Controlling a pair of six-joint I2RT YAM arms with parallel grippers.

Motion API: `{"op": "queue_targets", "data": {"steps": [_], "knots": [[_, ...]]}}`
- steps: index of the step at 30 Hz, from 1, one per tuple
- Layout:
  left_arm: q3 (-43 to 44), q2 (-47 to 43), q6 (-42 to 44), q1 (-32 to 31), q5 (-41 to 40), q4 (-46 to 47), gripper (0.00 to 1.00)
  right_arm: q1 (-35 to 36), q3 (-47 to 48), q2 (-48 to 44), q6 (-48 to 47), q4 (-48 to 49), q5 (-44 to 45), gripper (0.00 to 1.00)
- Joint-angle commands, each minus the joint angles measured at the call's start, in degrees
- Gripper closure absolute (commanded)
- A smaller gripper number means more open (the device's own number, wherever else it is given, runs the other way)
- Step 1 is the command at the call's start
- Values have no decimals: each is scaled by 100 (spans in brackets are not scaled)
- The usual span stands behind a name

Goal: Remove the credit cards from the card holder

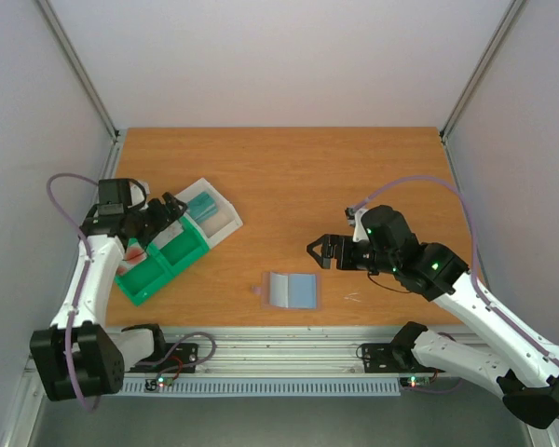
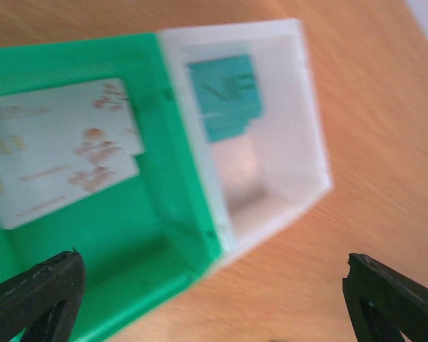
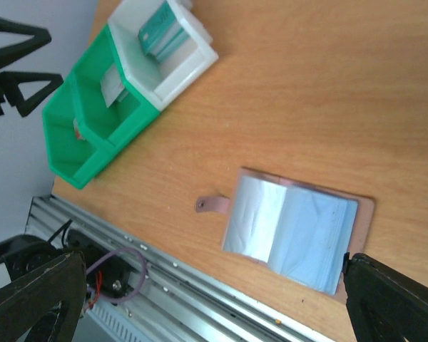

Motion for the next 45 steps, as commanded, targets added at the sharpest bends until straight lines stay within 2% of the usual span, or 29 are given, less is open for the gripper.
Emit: {"op": "queue_targets", "data": {"steps": [1, 5, 9, 17, 21, 25, 30, 36, 45], "knots": [[194, -510, 169, -71, 1261, -112, 1, 26, 663, 136, -225, -529, 729, 1], [148, -1042, 230, -461, 1444, -254, 1, 25, 992, 311, -101, -802, 1018, 2], [-58, -1582, 234, -1204, 1517, -186, 1, 19, 1145, 524, 54, -1020, 1278, 1], [-714, -2633, -49, -2337, 1556, 176, 1, 20, 743, 587, 464, -1055, 1658, 2], [-1080, -2790, -156, -3043, 1204, 441, 1, 23, 655, 503, 366, -966, 1581, 1], [-1062, -2516, -191, -3689, 709, 566, 1, 28, 583, 323, 282, -887, 1507, 2], [-939, -2666, -206, -3827, 311, 716, 1, 27, 574, 48, 138, -906, 1509, 2], [-391, -2807, 70, -3832, 47, 186, 1, 28, 587, -299, 34, -638, 1420, 2], [-57, -3456, 344, -3827, -627, -107, 1, 25, 695, -212, -42, -613, 1196, 2]]}}
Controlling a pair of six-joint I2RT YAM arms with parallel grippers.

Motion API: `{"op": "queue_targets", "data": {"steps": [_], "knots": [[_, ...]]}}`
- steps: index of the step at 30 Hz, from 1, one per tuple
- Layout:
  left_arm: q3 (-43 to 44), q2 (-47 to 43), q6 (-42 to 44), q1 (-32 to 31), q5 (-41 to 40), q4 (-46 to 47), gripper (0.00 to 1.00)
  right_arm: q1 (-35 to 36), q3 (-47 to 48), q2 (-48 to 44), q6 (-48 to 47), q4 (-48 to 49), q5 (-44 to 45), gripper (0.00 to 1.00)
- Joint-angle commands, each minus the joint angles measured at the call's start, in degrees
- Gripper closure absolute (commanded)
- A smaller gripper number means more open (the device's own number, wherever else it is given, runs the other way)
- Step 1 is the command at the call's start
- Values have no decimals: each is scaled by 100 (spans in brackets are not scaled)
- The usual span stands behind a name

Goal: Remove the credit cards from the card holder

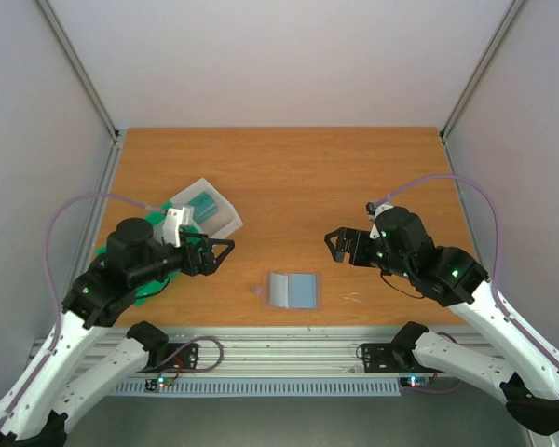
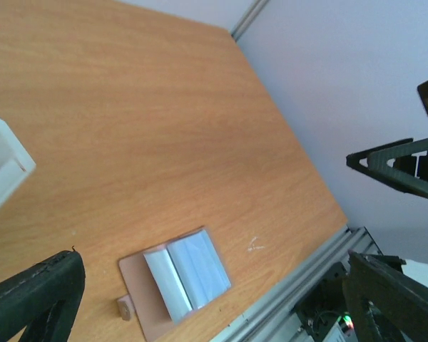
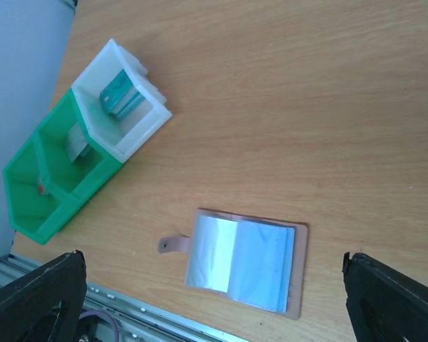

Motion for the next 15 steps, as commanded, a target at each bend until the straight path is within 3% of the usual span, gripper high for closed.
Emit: {"op": "queue_targets", "data": {"steps": [1, 15], "knots": [[168, -361, 230, -18, -484, -113, 1, 22, 75, 42, -110, 130, -168, 1], [72, -485, -19, -19, -487, 45, 1, 26, -158, 67, -27, 327, -529, 2]]}}
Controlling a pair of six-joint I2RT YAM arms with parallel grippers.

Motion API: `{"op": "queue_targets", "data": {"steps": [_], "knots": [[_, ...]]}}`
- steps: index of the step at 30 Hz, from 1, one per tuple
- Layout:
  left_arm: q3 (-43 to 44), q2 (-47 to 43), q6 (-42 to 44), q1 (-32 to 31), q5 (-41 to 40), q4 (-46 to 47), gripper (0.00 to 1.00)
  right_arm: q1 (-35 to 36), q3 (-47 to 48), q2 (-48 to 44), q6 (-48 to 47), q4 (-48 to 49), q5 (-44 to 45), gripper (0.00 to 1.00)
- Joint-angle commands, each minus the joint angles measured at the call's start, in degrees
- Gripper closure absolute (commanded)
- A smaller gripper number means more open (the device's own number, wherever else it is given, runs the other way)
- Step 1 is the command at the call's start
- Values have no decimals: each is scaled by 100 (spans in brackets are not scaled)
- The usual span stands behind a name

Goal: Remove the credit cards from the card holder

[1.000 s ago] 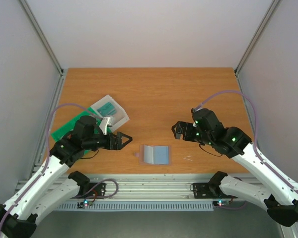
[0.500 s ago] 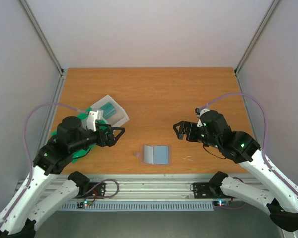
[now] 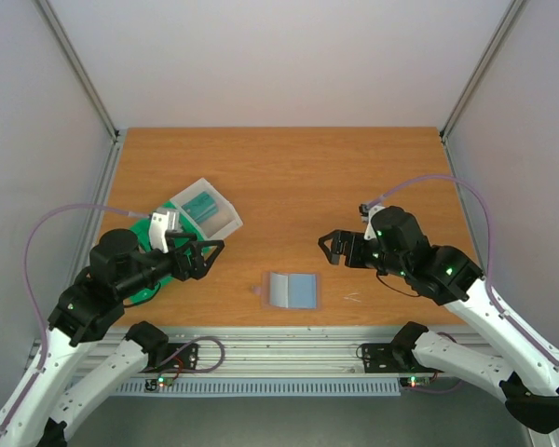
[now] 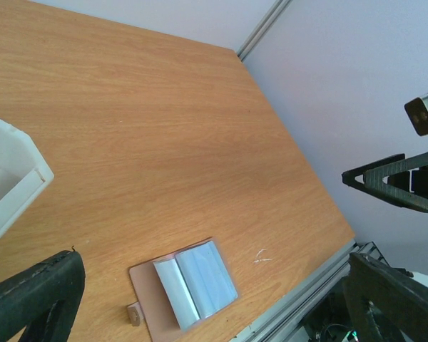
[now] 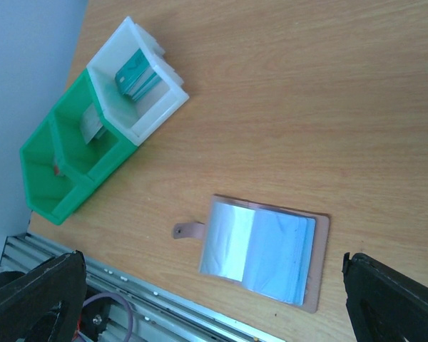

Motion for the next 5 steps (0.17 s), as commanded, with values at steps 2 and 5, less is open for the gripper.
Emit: {"op": "queue_targets", "data": {"steps": [2, 5], "knots": [[64, 37, -18, -19, -123, 181, 1, 20, -40, -18, -7, 105, -125, 1], [99, 83, -3, -19, -142, 159, 1, 24, -40, -66, -19, 72, -76, 2]]}}
